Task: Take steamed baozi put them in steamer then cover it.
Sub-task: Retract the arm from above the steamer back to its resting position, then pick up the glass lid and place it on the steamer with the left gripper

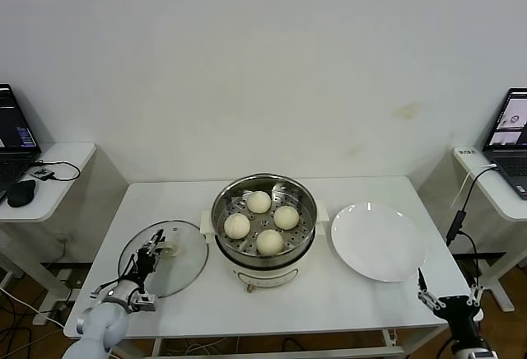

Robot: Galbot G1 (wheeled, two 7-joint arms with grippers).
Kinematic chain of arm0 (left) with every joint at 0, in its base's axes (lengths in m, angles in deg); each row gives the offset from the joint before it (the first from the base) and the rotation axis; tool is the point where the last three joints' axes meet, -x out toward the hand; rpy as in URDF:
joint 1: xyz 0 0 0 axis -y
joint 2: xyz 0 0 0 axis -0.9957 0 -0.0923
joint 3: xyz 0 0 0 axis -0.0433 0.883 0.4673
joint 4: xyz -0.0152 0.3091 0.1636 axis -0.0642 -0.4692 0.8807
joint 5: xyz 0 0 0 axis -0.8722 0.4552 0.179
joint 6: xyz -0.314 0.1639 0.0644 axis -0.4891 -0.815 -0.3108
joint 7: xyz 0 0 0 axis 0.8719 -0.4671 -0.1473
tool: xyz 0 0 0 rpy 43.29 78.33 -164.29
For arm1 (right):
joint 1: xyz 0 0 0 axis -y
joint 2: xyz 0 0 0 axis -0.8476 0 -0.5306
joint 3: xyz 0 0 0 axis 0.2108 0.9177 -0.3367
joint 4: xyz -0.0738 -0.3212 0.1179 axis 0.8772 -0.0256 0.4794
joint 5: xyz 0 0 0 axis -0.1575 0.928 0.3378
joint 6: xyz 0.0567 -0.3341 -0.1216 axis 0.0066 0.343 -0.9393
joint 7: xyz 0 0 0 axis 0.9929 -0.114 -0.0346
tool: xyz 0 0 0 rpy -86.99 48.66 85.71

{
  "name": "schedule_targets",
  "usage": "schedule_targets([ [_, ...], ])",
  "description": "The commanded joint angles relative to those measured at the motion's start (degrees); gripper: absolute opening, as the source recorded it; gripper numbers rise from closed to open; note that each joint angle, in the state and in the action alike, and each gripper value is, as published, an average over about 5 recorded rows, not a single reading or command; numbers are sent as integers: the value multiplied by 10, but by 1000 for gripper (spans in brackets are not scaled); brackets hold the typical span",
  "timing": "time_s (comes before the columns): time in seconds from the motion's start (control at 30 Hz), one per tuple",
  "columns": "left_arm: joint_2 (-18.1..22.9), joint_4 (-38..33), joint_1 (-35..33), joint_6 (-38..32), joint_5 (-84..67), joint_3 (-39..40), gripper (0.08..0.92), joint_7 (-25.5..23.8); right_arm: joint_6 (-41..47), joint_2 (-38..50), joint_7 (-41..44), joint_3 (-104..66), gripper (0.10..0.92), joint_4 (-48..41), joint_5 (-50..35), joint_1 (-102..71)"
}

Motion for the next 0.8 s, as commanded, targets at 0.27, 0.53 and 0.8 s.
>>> schedule_targets([
  [0.27, -2, -103, -48, 28, -12, -47, 141, 37, -6, 4, -3, 9, 823, 4, -1, 2],
  [0.53, -37, -266, -115, 106, -54, -105, 134, -45, -3, 10, -7, 29, 823, -2, 0, 11],
  [0.8, -99, -377, -133, 154, -151, -128, 134, -120, -7, 13, -10, 55, 823, -21, 4, 28],
])
